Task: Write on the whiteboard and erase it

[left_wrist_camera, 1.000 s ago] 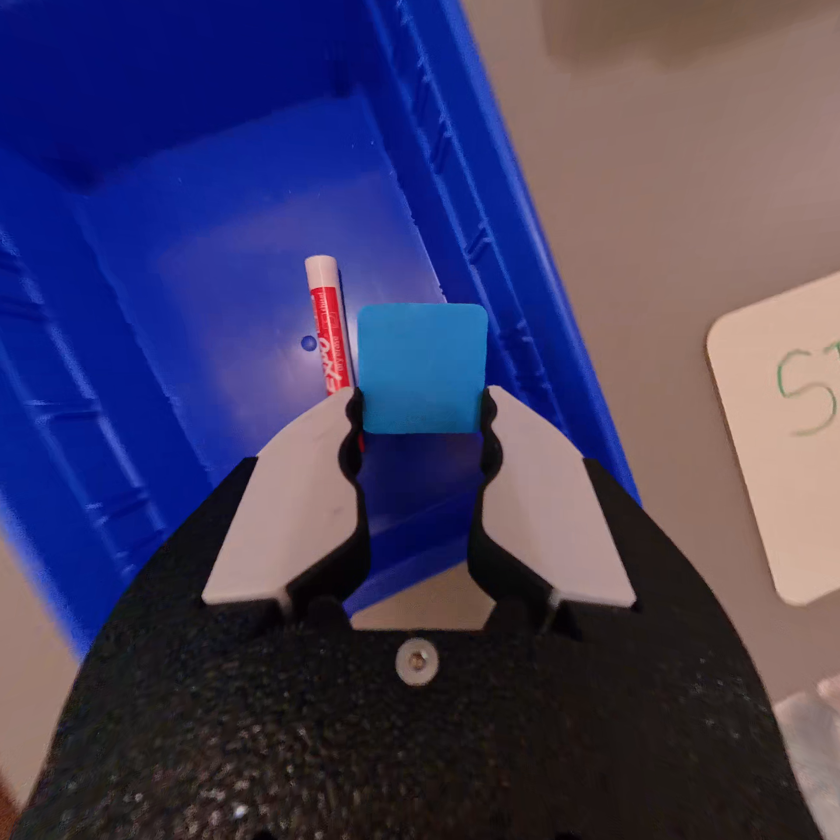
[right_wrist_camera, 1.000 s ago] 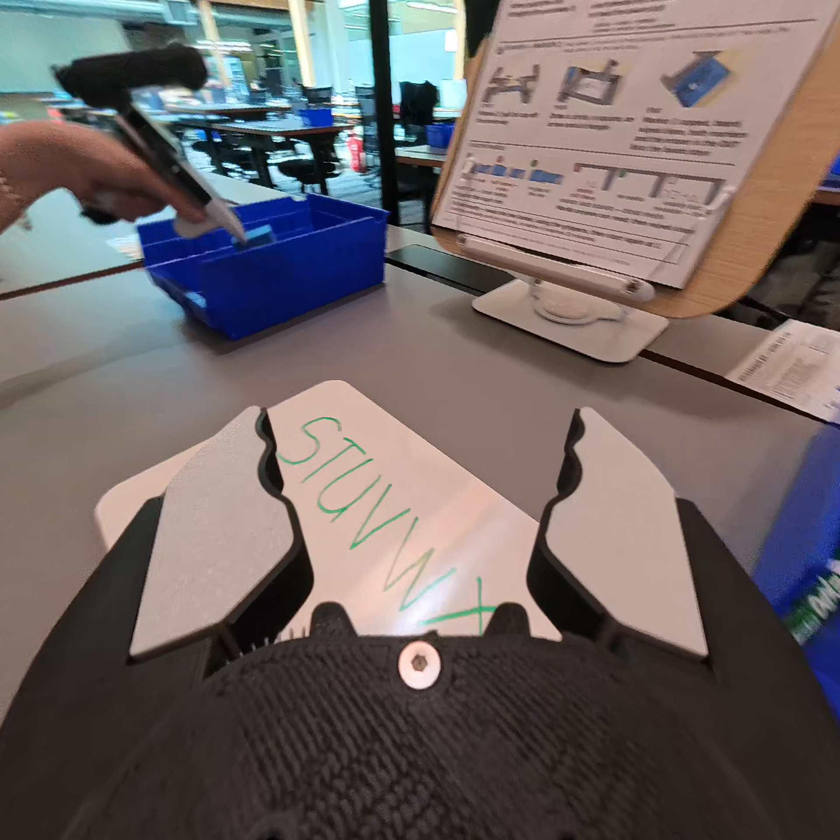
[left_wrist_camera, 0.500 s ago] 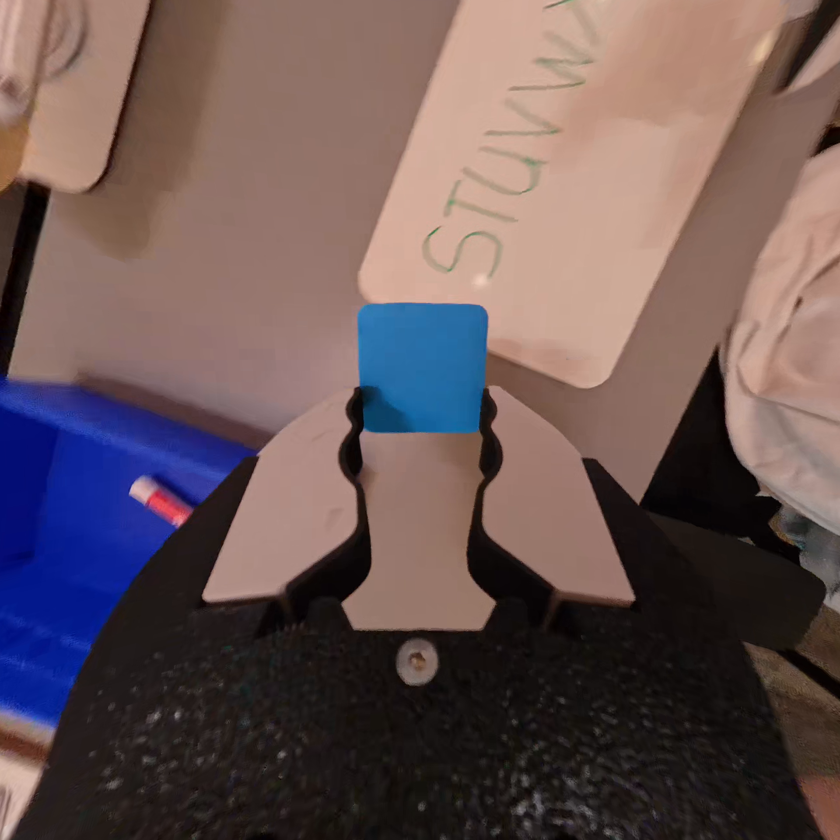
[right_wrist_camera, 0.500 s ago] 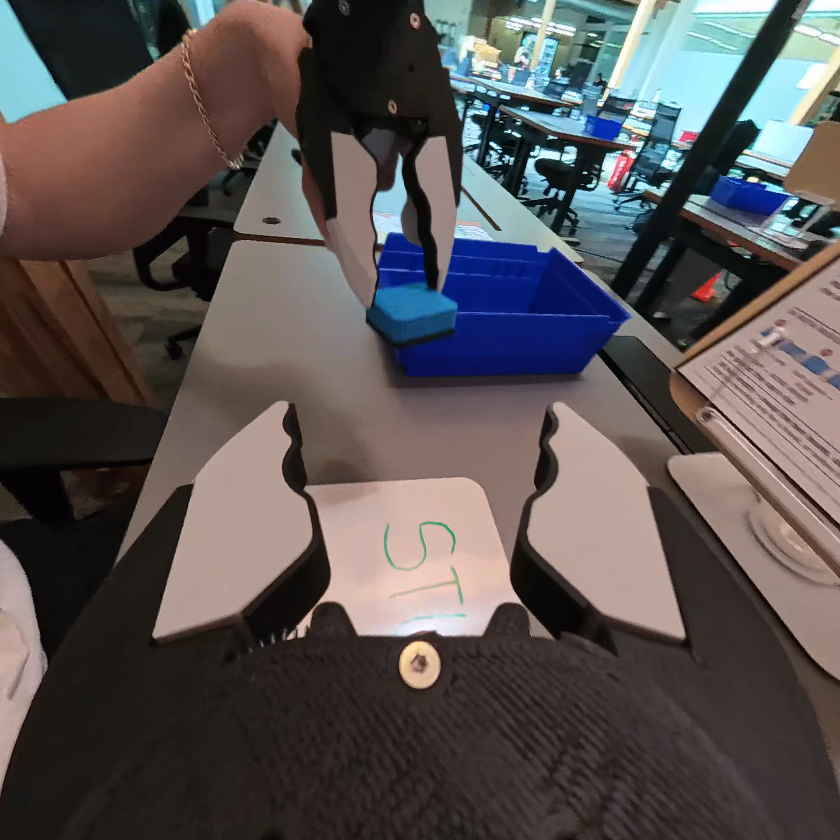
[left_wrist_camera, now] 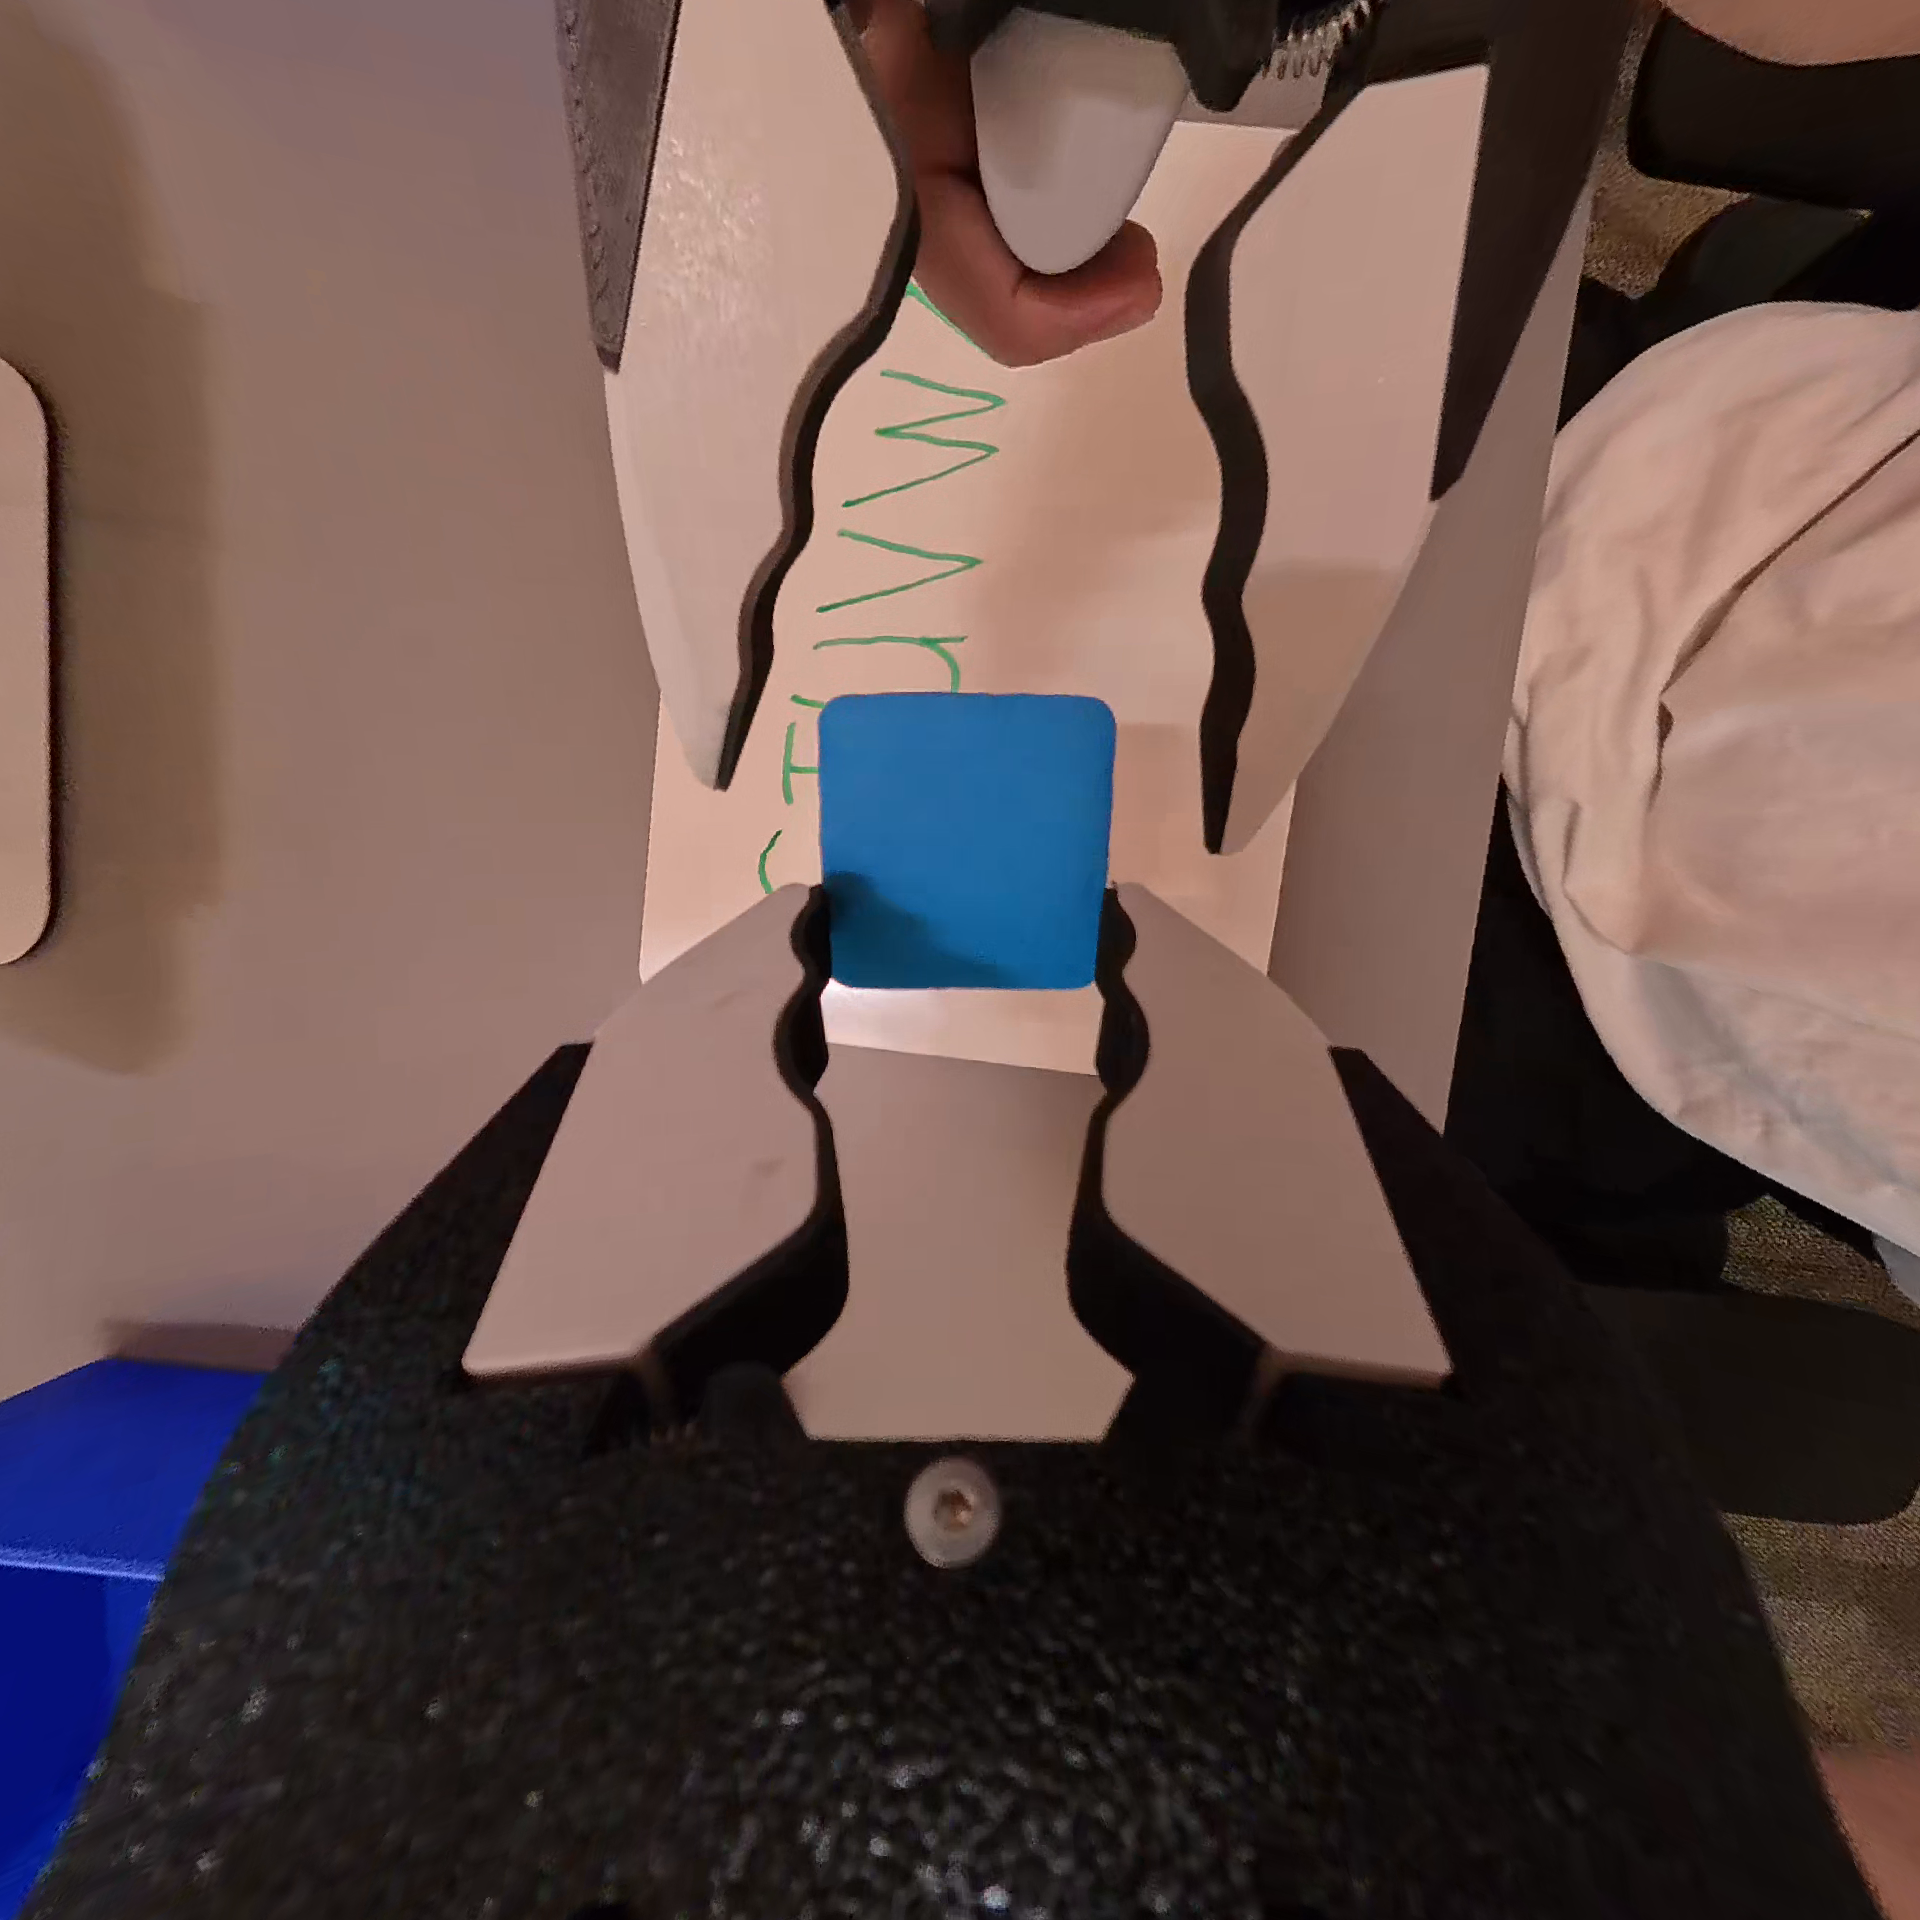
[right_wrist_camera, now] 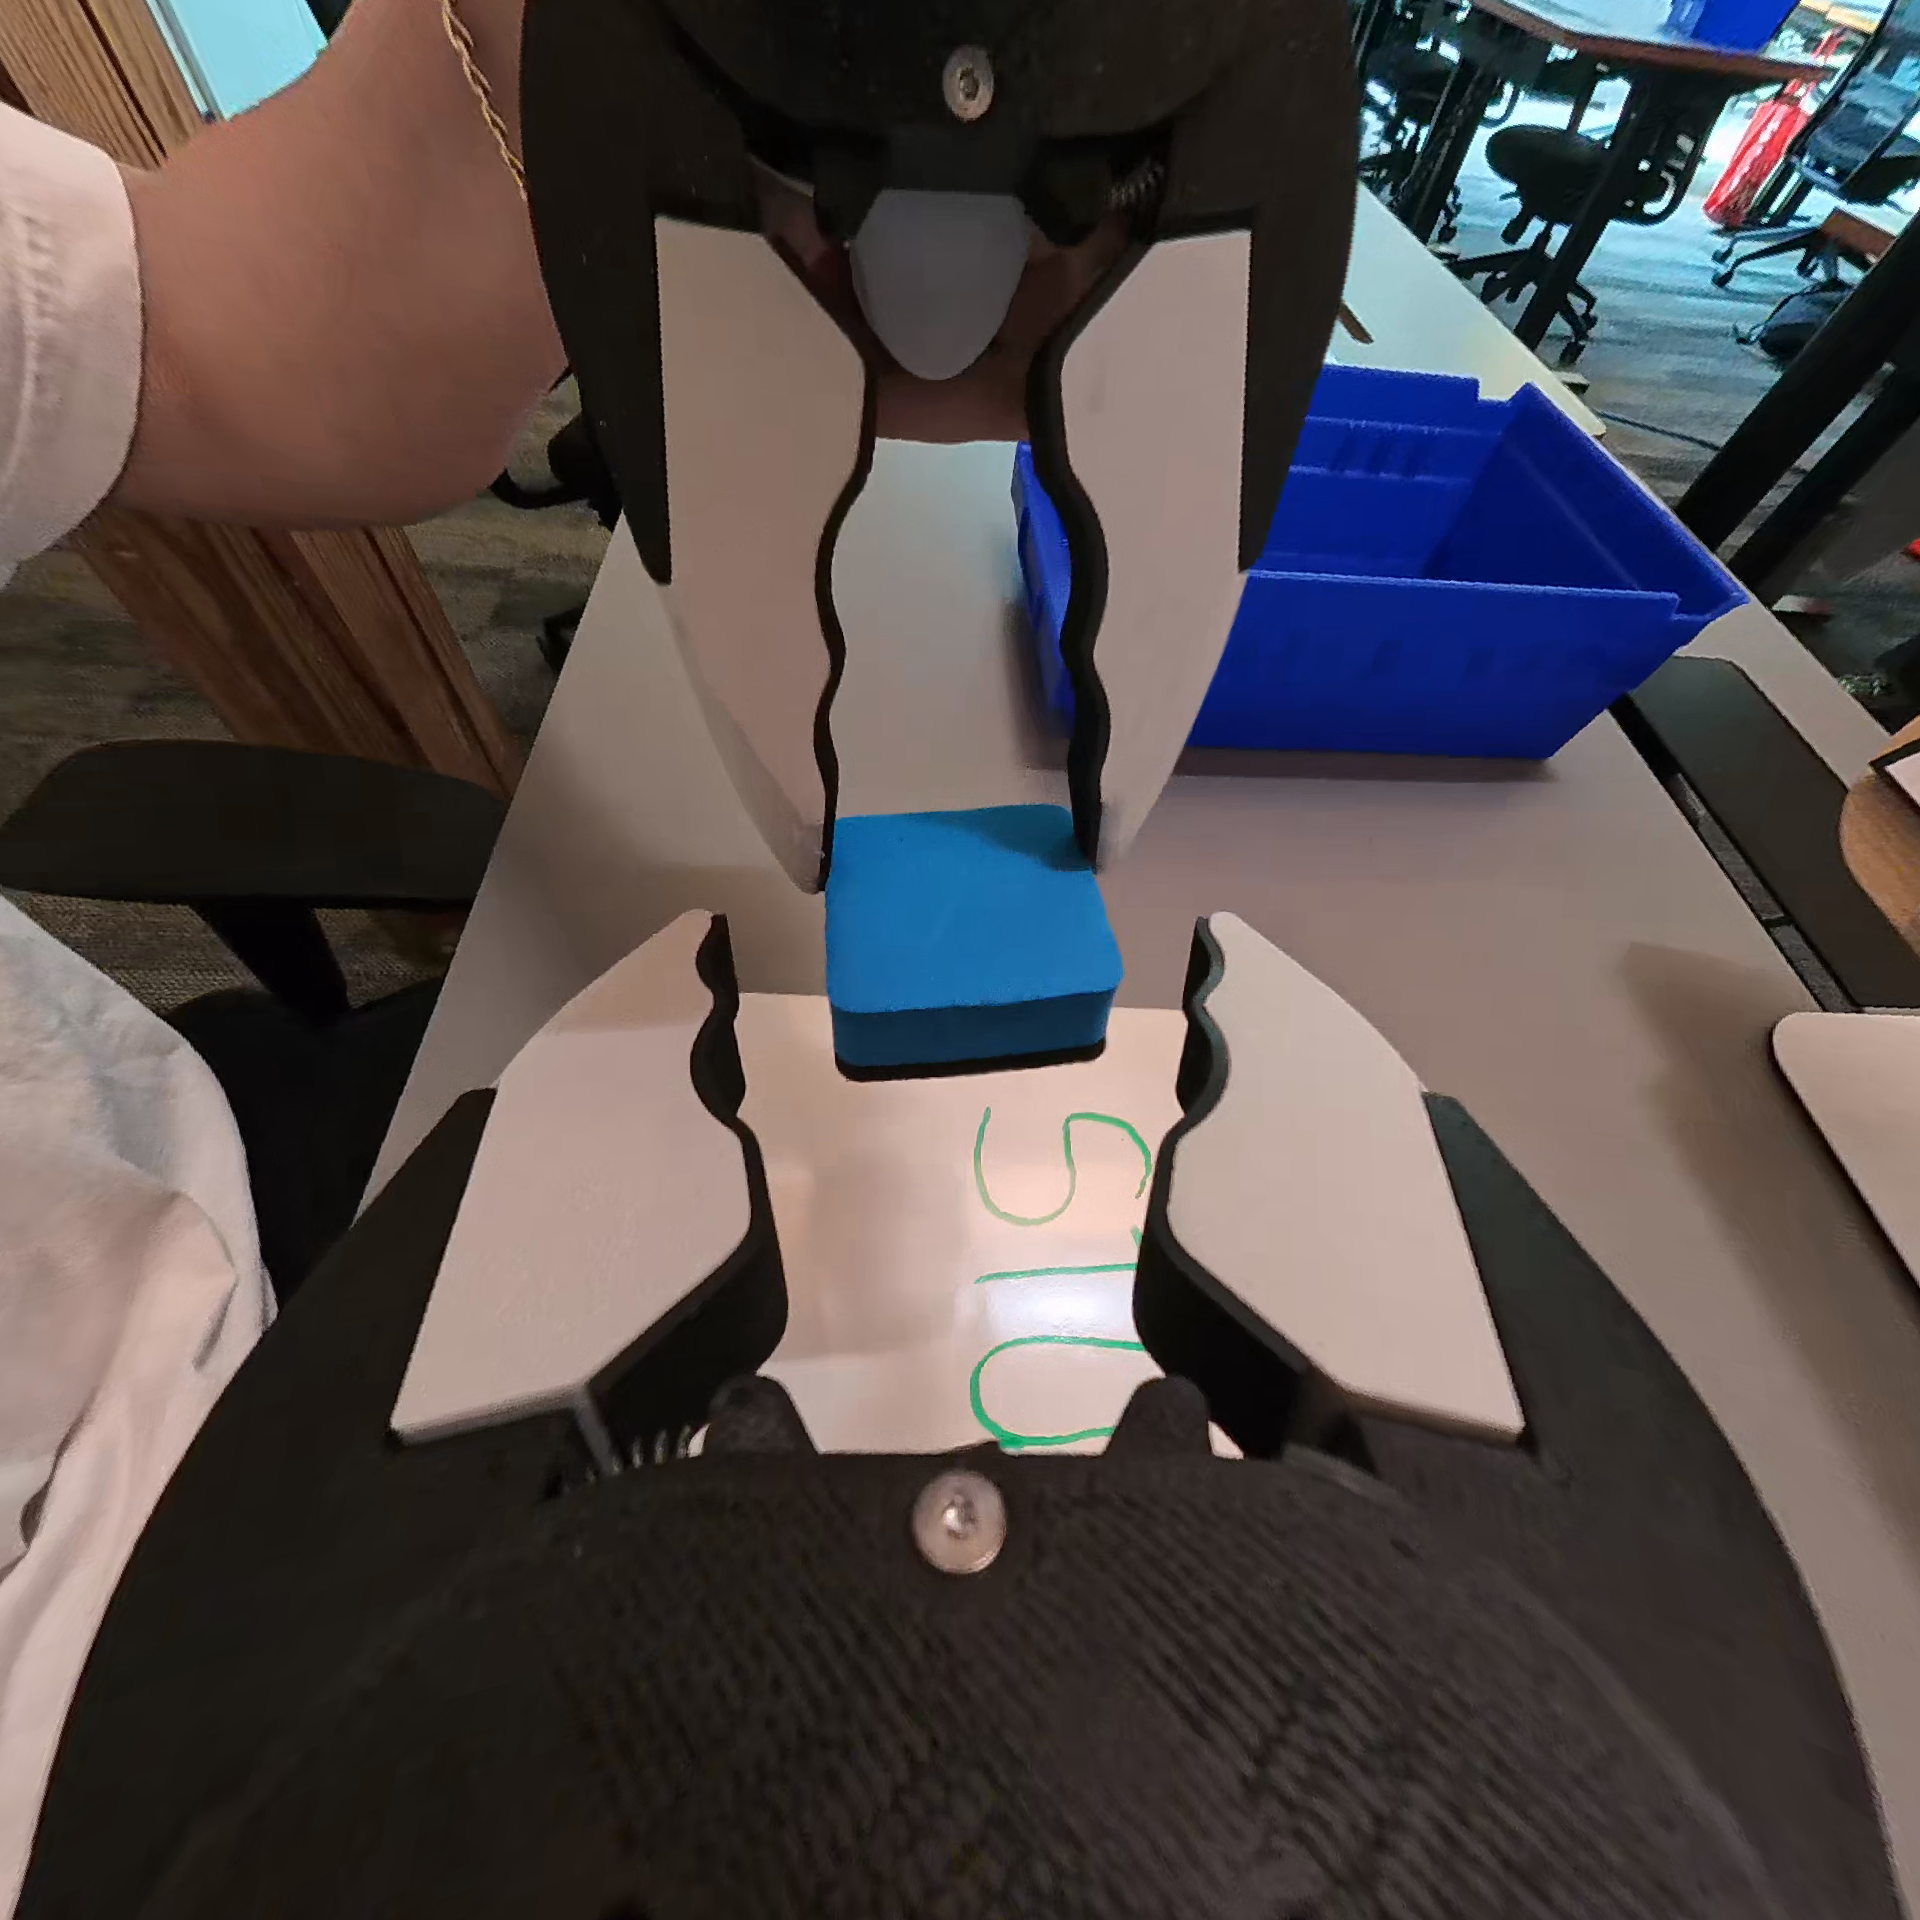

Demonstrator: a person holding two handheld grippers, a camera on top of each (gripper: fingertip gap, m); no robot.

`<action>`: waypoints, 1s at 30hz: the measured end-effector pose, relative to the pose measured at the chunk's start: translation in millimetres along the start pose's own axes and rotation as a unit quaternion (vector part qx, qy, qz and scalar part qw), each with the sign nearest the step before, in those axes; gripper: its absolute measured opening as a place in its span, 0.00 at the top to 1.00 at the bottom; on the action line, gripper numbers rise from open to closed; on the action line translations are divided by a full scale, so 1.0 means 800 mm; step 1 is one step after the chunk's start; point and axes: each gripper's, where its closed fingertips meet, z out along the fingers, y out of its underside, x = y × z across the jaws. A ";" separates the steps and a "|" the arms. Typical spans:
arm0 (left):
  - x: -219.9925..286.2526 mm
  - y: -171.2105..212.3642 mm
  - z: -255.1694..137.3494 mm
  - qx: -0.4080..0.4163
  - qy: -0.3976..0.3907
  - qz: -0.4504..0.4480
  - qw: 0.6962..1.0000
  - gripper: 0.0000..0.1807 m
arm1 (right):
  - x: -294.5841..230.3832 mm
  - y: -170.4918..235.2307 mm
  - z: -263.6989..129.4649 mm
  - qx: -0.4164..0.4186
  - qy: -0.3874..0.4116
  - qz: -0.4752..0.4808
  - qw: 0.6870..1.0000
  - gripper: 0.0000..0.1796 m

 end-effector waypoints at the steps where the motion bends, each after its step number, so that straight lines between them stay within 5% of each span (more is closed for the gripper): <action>1: 0.001 -0.001 0.001 -0.003 0.001 0.002 1.000 0.73 | -0.001 0.000 -0.001 0.003 -0.002 0.002 1.000 0.54; 30: 0.008 -0.006 0.008 -0.007 0.004 0.003 1.000 0.73 | -0.007 0.017 -0.002 -0.029 -0.052 0.017 0.998 0.70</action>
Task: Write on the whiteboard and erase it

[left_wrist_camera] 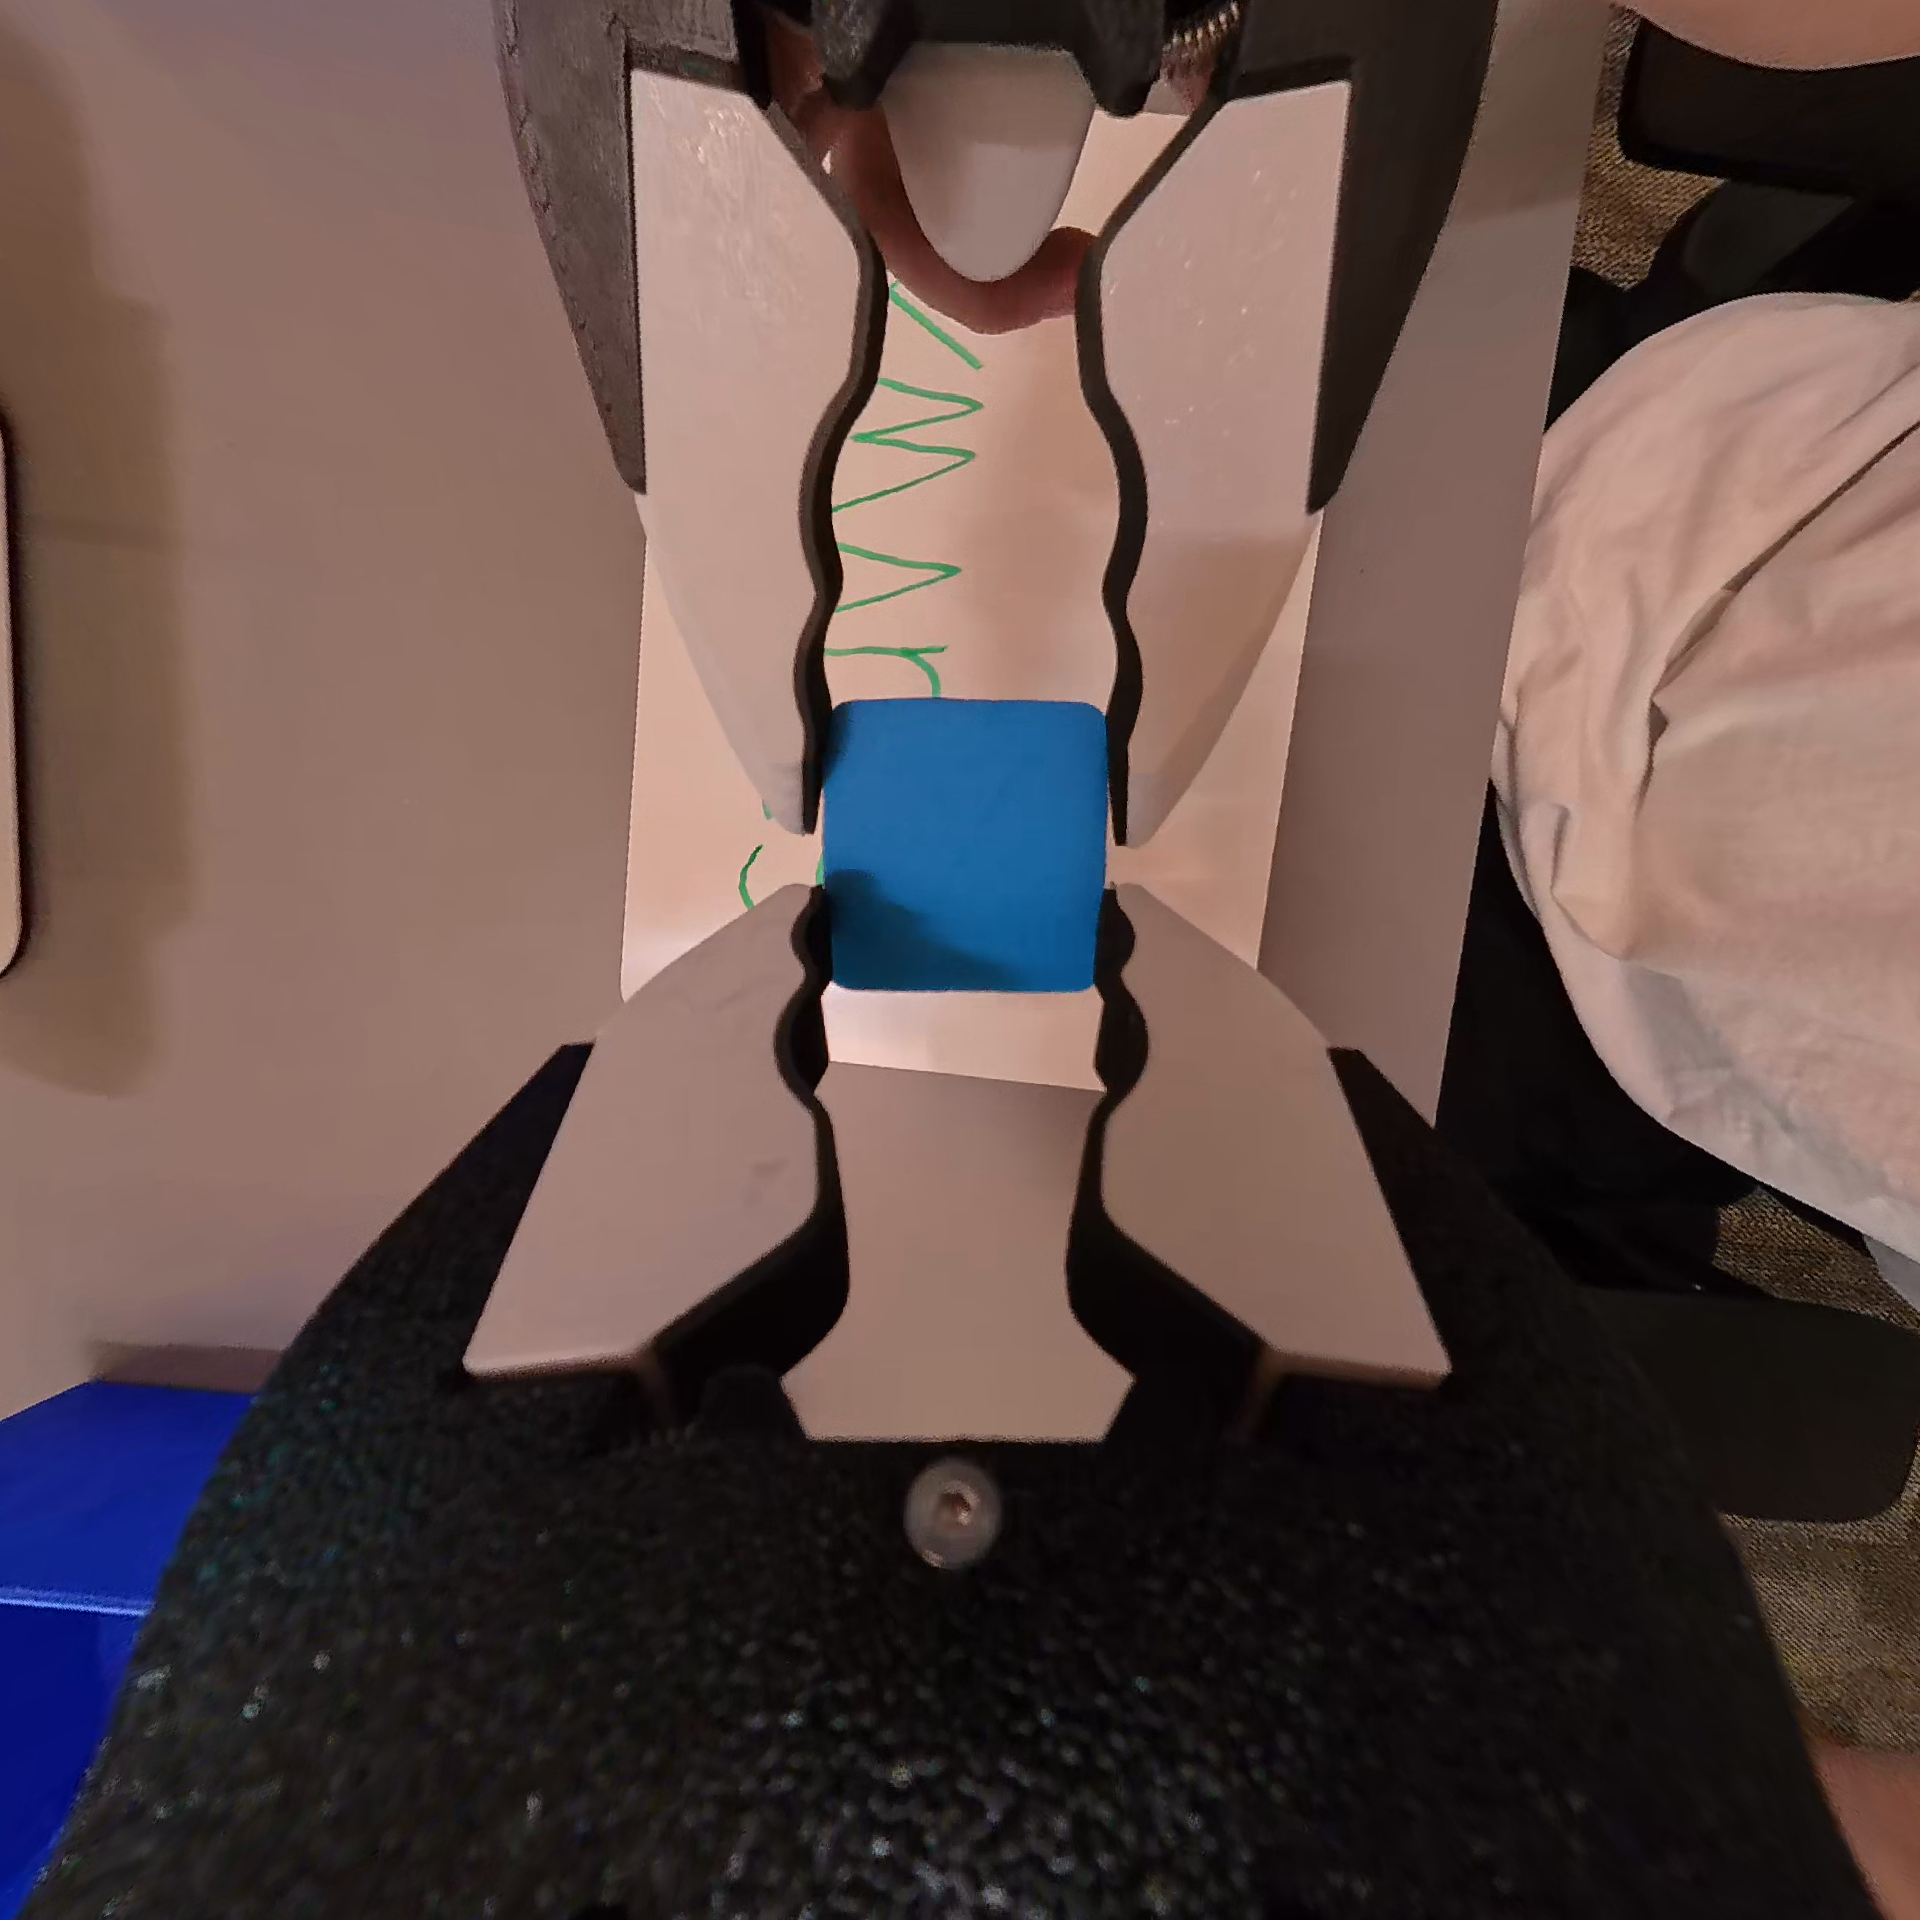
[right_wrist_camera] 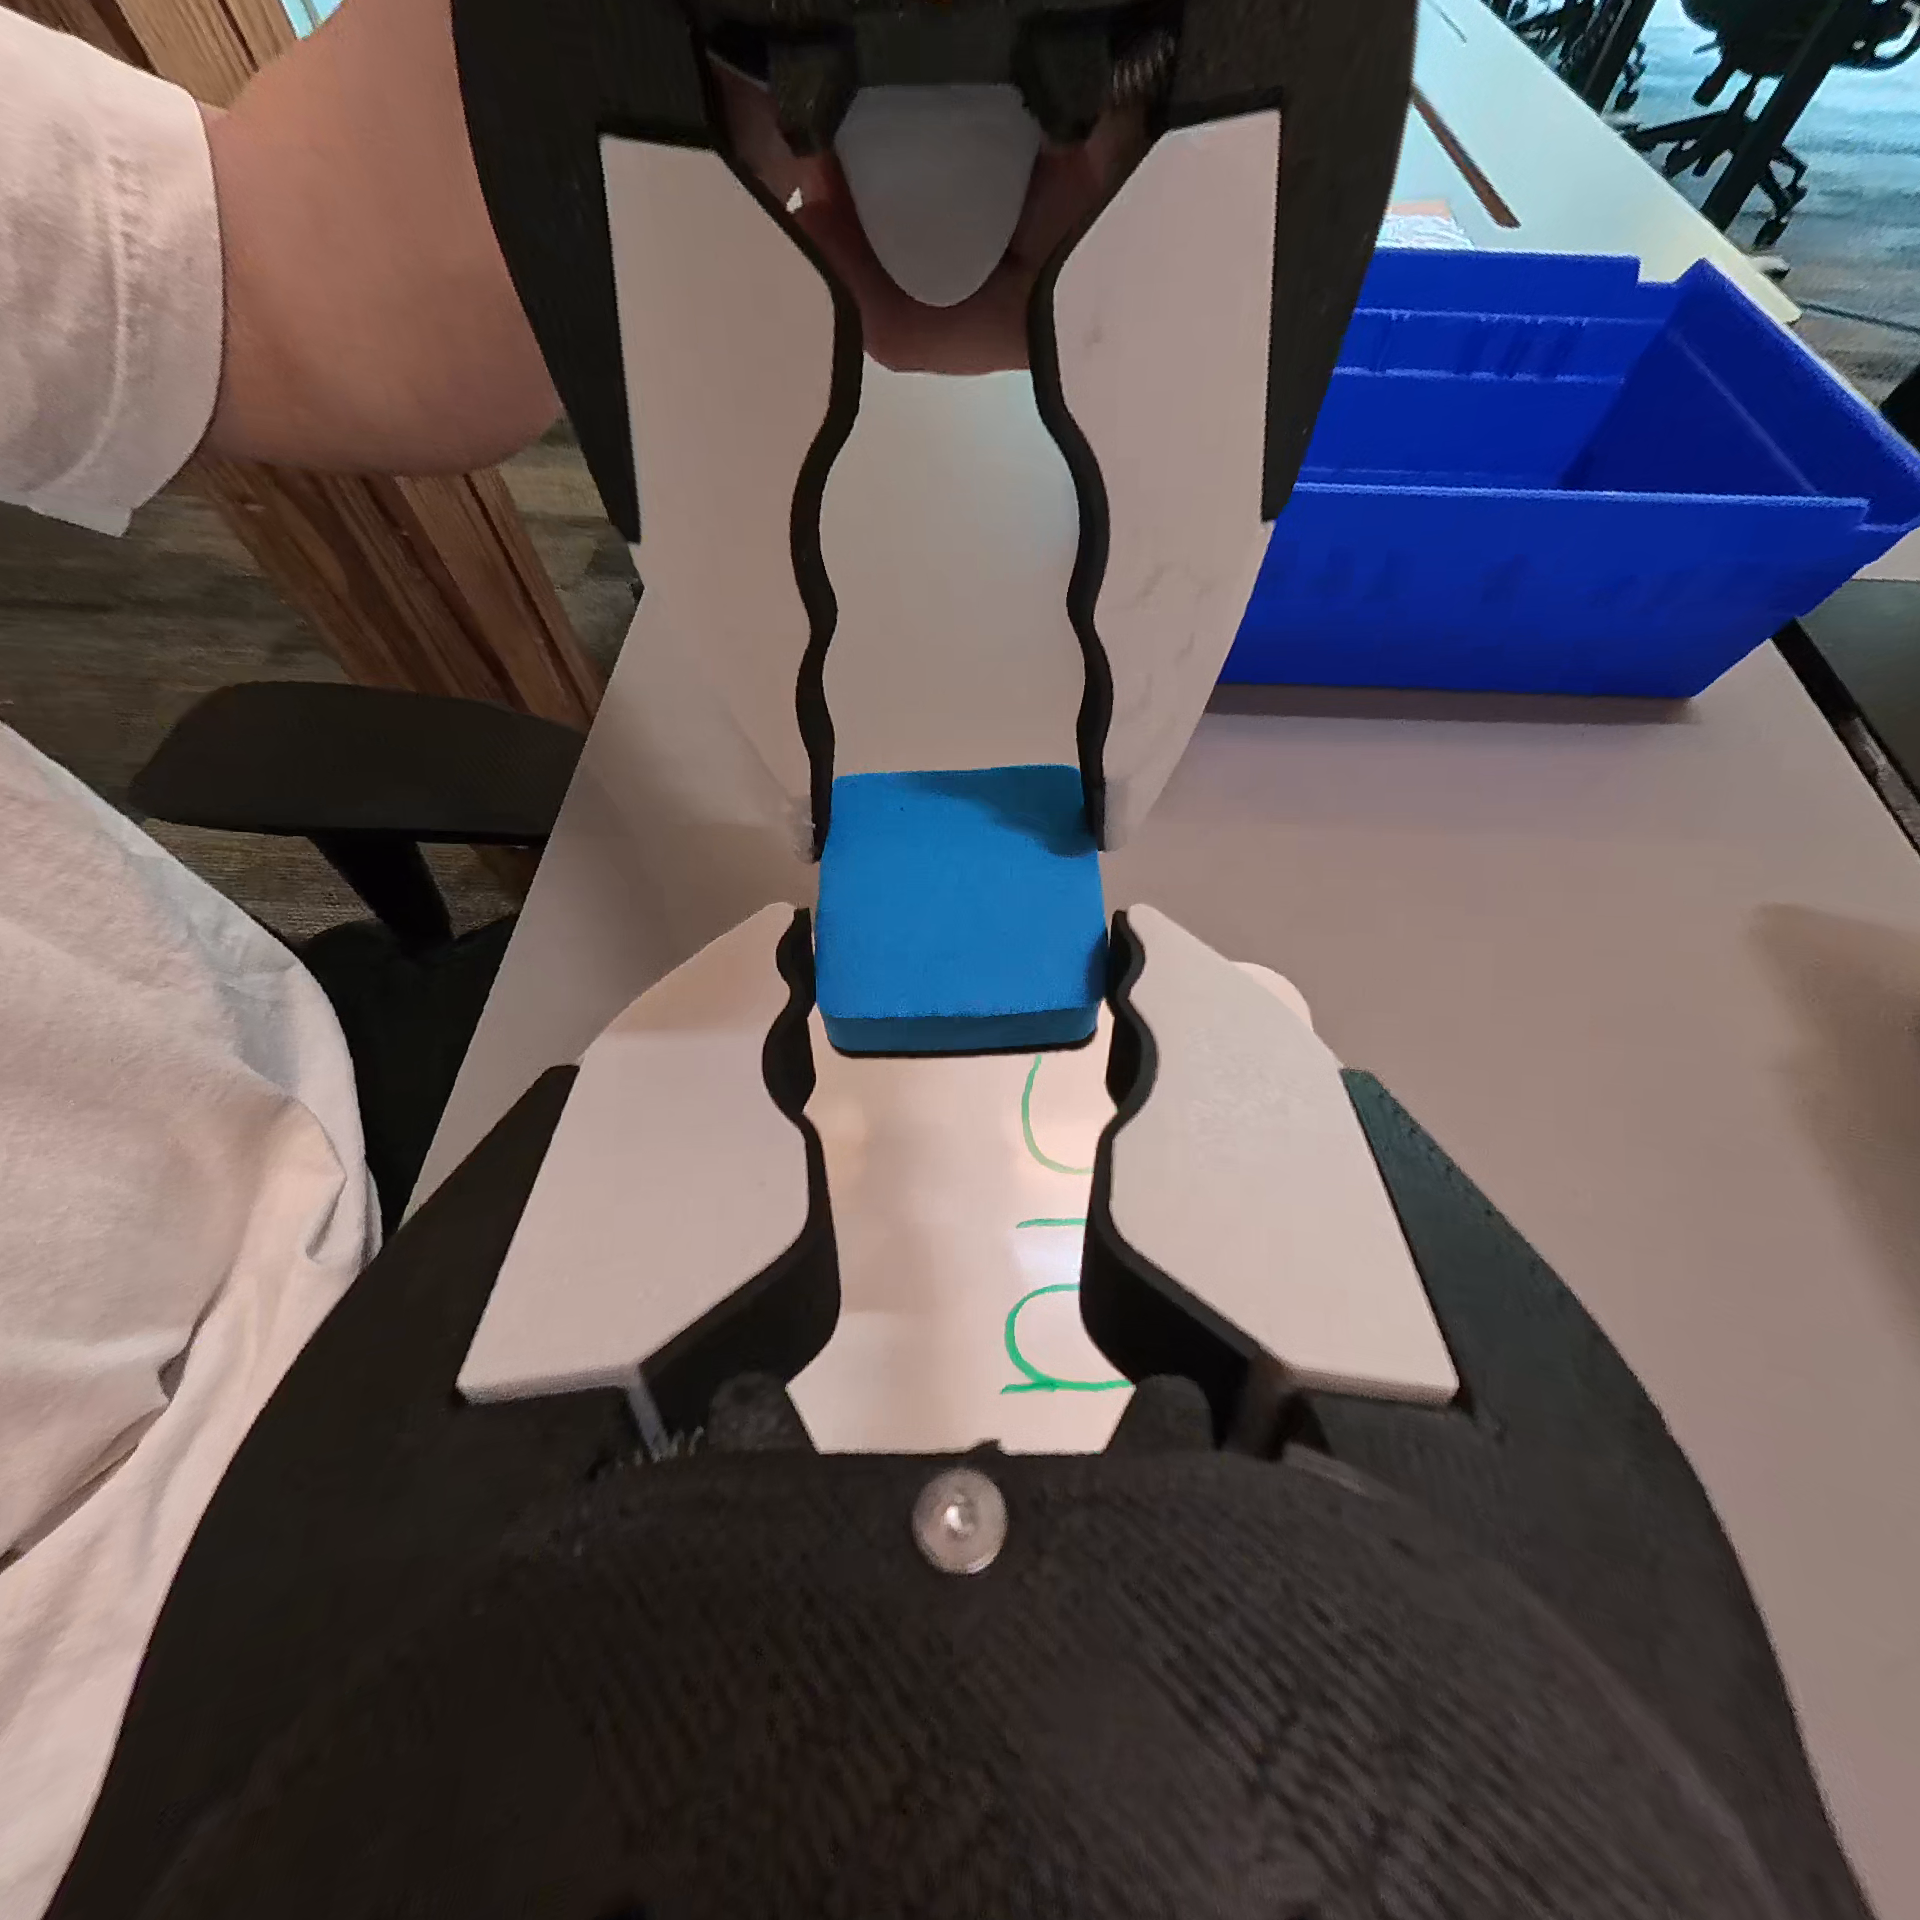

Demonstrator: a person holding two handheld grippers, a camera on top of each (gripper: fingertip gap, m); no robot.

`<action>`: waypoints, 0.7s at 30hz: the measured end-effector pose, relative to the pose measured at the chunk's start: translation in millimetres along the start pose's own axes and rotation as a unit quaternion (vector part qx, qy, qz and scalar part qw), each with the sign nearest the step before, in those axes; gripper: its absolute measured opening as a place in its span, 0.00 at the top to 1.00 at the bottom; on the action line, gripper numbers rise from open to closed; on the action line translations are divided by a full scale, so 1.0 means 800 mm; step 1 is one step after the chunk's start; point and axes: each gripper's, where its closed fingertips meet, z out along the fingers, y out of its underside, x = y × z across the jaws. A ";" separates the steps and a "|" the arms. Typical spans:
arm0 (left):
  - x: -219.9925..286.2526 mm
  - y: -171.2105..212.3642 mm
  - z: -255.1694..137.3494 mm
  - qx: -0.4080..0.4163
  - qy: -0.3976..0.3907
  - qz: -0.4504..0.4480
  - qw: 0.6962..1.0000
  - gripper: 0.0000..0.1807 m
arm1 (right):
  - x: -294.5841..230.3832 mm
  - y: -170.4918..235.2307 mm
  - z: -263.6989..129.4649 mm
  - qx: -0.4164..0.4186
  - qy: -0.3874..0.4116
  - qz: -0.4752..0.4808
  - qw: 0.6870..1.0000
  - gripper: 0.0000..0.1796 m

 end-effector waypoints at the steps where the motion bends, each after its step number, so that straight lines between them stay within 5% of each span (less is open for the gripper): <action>1: 0.001 0.000 0.001 0.000 0.001 0.000 1.000 0.73 | 0.000 0.002 0.001 -0.005 -0.001 -0.001 1.000 0.70; 8: 0.002 0.004 0.008 0.013 0.005 -0.010 1.000 0.73 | -0.001 0.006 0.001 -0.009 0.006 0.009 1.000 0.71; 13: 0.001 -0.006 0.009 0.094 0.032 -0.065 0.993 0.72 | 0.001 0.005 -0.004 0.022 -0.002 0.061 0.998 0.72; 21: -0.027 -0.019 0.003 0.281 0.066 -0.227 0.930 0.65 | 0.029 0.014 -0.022 0.052 0.032 0.128 0.990 0.72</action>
